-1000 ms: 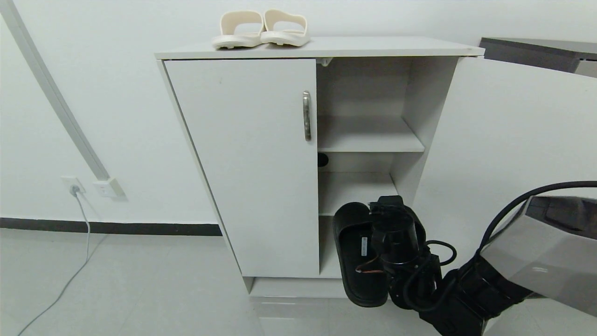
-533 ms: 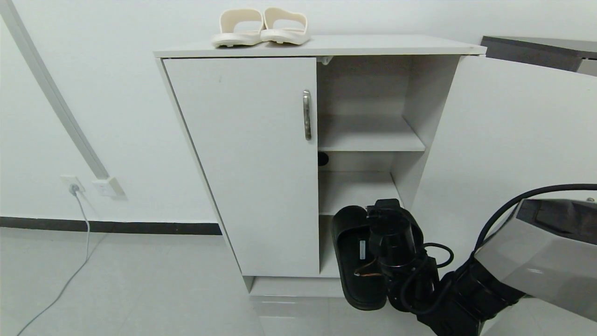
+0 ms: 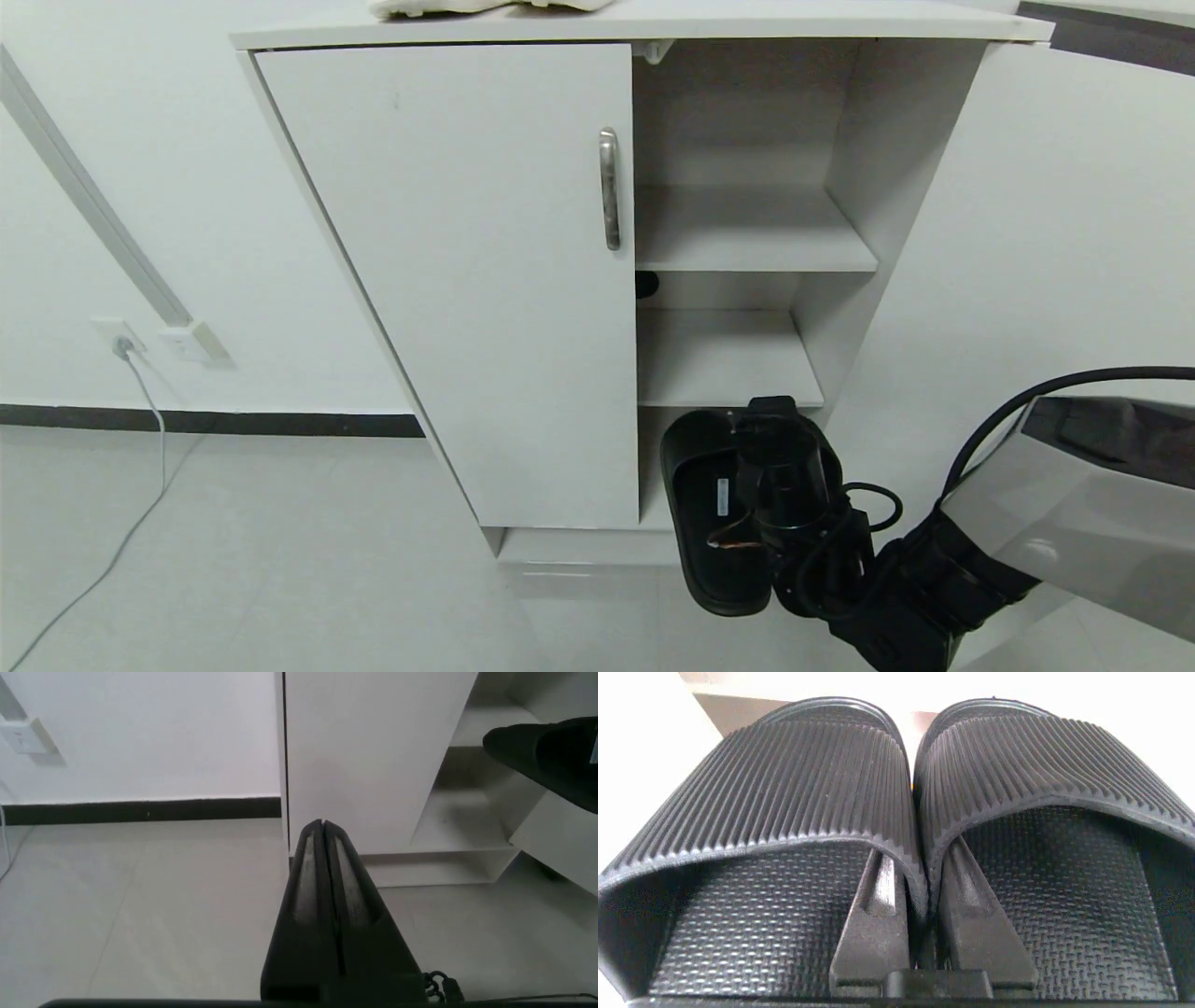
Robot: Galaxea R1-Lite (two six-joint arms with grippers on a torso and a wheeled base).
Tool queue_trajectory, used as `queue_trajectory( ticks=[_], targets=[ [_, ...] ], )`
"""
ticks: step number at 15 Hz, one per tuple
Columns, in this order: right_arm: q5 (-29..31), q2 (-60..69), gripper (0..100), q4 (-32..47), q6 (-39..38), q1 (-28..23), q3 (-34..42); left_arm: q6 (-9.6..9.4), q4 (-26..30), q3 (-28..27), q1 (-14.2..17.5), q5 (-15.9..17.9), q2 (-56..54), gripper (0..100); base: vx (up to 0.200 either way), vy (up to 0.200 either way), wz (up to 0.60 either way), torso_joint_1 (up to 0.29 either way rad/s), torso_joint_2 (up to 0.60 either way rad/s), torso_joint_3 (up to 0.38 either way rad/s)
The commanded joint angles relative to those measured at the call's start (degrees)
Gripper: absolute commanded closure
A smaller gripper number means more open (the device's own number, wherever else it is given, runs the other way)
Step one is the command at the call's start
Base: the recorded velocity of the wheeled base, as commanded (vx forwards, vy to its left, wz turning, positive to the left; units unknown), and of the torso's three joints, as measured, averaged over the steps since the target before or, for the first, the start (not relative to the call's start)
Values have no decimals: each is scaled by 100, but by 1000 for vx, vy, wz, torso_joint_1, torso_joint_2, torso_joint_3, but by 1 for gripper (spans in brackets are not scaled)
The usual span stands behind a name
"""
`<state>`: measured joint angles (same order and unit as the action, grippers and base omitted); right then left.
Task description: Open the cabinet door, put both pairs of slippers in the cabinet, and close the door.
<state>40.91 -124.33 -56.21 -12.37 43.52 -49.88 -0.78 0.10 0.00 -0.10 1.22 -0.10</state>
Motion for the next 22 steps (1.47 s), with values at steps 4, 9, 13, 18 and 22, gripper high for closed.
queue_trajectory(
  ticks=[4,9,13,18,22],
  targets=[
    [5,-416,100,-716,174,-239,-127,8,-10,0,1,1,10,100,0,0,0,5,1,-107],
    [5,-750,100,-1735,736,-388,-232,8,-10,0,1,1,10,100,0,0,0,0,0,0],
    [5,-742,100,-1735,736,-388,-232,8,-10,0,1,1,10,100,0,0,0,0,0,0],
    [13,-733,100,-1744,736,-388,-250,-1,-1,0,1,1,10,100,80,0,0,3,1,1],
    [13,-724,100,-1744,745,-388,-259,-1,-1,0,1,1,10,100,200,0,0,0,2,1]
  ],
)
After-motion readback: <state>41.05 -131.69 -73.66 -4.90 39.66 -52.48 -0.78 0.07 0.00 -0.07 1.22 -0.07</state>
